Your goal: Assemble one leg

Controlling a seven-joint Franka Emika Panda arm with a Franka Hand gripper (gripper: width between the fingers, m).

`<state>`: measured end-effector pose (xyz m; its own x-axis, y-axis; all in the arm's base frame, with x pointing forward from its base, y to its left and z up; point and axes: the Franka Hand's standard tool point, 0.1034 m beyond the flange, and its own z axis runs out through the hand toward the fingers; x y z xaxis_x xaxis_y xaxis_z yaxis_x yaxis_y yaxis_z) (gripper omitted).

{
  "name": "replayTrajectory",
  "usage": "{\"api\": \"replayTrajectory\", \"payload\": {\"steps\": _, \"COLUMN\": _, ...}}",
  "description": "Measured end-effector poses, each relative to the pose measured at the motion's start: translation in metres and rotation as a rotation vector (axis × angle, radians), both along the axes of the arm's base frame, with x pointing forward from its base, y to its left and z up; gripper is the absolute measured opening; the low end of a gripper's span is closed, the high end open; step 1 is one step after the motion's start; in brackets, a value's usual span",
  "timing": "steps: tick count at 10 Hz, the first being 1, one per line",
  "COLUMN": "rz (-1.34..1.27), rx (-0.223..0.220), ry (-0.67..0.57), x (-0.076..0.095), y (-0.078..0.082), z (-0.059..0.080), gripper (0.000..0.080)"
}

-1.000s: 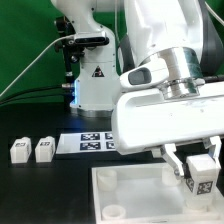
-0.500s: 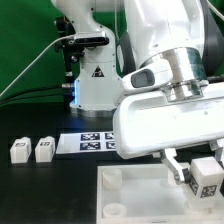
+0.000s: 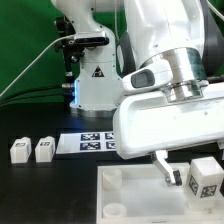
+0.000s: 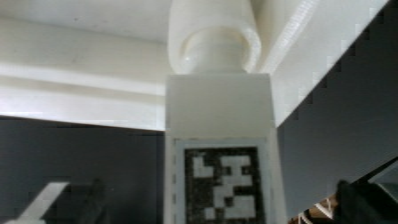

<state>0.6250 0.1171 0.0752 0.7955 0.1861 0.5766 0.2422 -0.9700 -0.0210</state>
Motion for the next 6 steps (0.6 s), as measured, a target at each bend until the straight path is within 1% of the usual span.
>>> {"api": "replayTrajectory", "payload": {"steps": 4, "rz": -0.002, "rx": 0.0, "ry": 0.008, "x": 0.0, "y": -0.0003, "z": -0.0005, "gripper": 0.0649}}
{"api": "replayTrajectory", "payload": {"steps": 6, "rz": -0.016, "rx": 0.003, "ry": 0.063, "x": 0.0038, "y": -0.0018, "z": 0.0073, "gripper": 0.0649}}
